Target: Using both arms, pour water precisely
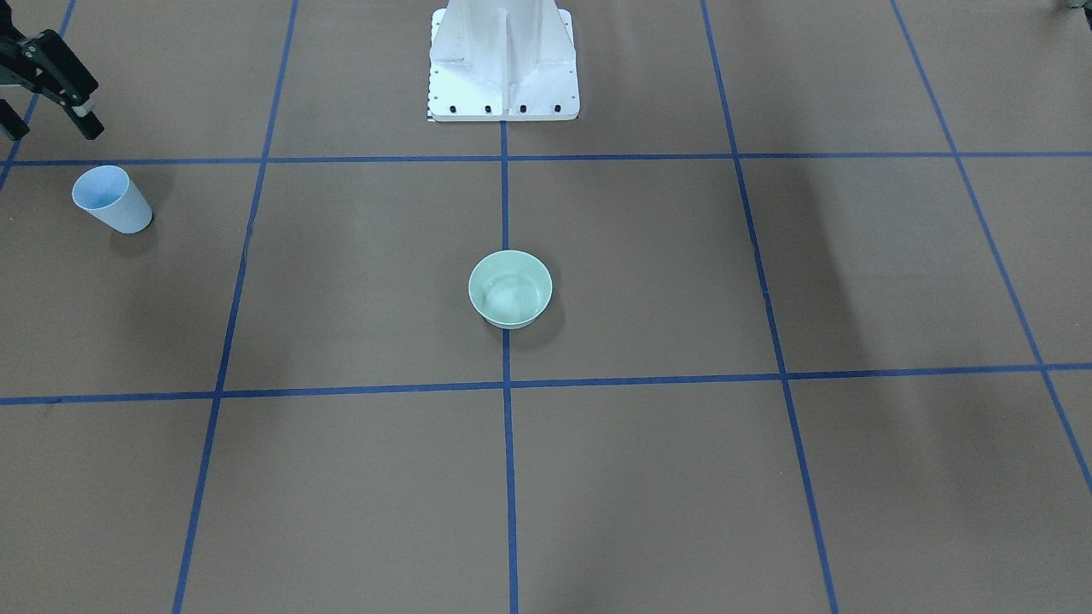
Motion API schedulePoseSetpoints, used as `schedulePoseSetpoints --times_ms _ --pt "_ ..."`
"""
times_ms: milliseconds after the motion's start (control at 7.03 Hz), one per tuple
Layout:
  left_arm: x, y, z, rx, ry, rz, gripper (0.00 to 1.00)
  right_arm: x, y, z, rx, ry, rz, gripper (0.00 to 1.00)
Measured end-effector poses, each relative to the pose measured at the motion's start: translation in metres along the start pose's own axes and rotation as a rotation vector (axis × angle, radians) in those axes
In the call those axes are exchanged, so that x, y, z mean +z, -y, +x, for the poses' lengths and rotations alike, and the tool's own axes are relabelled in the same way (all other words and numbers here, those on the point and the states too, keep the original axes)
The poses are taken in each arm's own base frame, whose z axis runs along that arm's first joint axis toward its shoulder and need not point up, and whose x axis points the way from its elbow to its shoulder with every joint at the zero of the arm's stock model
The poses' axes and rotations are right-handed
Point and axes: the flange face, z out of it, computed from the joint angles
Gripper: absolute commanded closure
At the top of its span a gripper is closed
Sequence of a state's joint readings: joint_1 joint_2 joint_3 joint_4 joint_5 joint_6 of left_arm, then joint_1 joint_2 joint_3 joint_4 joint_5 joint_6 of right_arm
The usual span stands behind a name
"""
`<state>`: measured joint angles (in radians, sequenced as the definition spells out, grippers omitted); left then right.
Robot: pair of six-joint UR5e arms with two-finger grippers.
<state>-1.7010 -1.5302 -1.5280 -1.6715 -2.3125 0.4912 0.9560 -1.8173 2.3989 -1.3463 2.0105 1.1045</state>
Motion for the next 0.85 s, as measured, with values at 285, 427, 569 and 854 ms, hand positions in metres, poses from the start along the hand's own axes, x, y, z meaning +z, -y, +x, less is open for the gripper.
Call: schedulePoseSetpoints --times_ms 285,427,569,854 --pt "0.004 -0.013 -0.004 -0.019 -0.006 -0.005 0.00 0.026 -0.025 -0.007 -0.023 -0.071 0.016 0.00" --pt "0.004 -0.014 -0.004 -0.021 -0.007 -0.005 0.00 0.036 -0.035 -0.008 -0.059 -0.095 0.010 0.00" --pt "0.004 -0.014 -0.004 -0.023 -0.008 -0.004 0.00 0.045 -0.039 -0.005 -0.113 -0.111 -0.003 0.00" --pt "0.005 -0.016 -0.005 -0.028 -0.009 -0.005 0.00 0.061 -0.041 0.003 -0.230 -0.132 -0.032 0.00"
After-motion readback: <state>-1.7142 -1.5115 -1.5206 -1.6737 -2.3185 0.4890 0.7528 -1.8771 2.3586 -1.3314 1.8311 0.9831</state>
